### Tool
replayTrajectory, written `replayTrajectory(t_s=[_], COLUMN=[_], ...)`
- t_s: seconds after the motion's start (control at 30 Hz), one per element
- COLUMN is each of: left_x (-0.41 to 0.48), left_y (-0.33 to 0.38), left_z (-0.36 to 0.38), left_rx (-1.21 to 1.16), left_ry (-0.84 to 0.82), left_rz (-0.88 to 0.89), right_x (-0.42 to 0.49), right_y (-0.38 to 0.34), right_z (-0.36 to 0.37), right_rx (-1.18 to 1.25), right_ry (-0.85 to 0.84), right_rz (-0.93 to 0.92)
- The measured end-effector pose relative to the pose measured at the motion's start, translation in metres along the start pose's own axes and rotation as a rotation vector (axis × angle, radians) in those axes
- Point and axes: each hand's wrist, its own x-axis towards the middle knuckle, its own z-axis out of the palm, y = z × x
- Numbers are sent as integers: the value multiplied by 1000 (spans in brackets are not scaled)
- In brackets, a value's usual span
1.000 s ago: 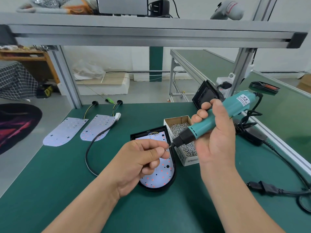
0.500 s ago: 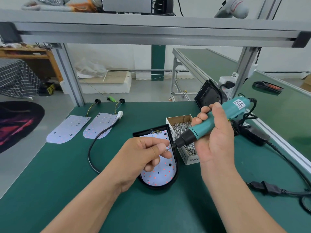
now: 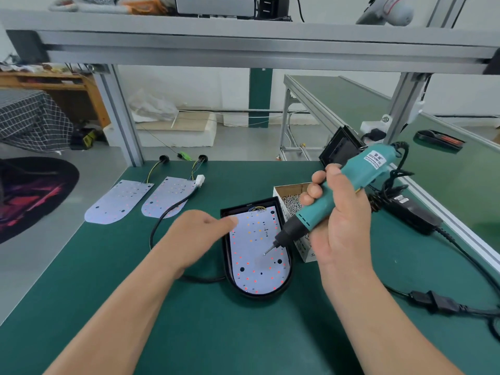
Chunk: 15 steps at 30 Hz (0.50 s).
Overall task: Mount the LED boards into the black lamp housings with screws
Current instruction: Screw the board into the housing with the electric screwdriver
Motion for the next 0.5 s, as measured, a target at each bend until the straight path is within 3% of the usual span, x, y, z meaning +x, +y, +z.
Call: replayTrajectory(t_s=[0.3,0.5], left_x=[2,5], left_y=[-3,-5], left_z=[22,27], left_rx=[155,34], left_ry=[-94,-122], left_rz=[-33,-15], right_x=[-1,-4], right_y=[2,3], right_z=[1,3], right_rx=[-63,-107], right_ry=[-42,-112], right_rz=[57,77])
